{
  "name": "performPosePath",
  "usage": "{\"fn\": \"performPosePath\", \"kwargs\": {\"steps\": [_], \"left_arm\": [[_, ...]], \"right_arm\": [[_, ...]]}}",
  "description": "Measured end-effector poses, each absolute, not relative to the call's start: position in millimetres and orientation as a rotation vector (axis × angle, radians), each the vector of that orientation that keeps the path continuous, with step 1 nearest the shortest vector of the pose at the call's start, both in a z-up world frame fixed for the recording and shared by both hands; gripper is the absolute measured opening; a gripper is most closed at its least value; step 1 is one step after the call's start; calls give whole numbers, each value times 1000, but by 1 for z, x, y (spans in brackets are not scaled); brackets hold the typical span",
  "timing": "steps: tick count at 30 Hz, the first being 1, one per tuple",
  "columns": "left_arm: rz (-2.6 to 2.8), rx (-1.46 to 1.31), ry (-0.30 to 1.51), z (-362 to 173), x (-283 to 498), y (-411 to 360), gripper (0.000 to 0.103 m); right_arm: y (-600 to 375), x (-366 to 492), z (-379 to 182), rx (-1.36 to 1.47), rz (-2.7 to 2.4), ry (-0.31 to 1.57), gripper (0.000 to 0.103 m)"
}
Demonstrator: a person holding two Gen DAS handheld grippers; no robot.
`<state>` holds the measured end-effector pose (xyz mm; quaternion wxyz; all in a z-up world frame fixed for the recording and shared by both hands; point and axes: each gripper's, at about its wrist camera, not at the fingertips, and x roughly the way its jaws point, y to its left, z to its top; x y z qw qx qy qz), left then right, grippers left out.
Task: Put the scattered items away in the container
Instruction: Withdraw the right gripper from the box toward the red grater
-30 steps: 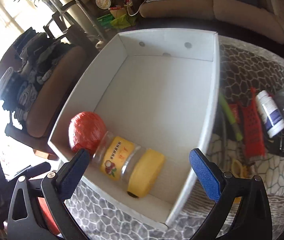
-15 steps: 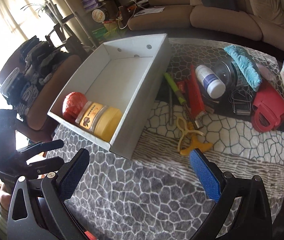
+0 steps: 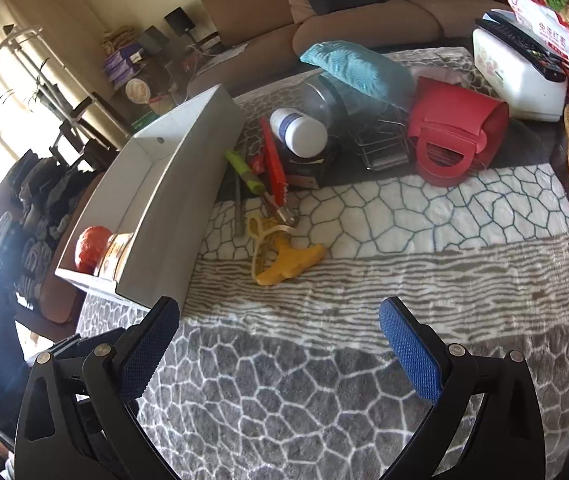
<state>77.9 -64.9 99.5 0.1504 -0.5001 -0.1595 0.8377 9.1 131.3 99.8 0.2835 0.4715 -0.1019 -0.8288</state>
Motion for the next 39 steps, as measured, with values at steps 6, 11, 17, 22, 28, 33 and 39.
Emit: {"fn": "performPosePath", "kwargs": {"steps": [6, 11, 17, 22, 28, 33, 39], "left_arm": [[2392, -1493, -451, 68, 49, -42, 103], [2435, -1507, -436, 62, 13, -34, 103], [2515, -1520, -462, 66, -35, -40, 103], [2558, -1535, -659, 62, -67, -66, 103], [2647, -1677, -452, 42, -118, -55, 103], [2647, -1755, -366, 25, -141, -51, 90], [2592, -1665, -502, 27, -128, -65, 58]], "right_arm": [[163, -4, 85, 1296, -2202, -399, 102], [176, -8, 85, 1294, -2204, -431, 102], [198, -18, 79, 1318, -2172, -562, 103], [216, -23, 80, 1295, -2167, -631, 103], [215, -19, 81, 1290, -2153, -601, 102], [214, -20, 78, 1297, -2149, -578, 102], [210, -23, 73, 1314, -2124, -577, 102]]}}
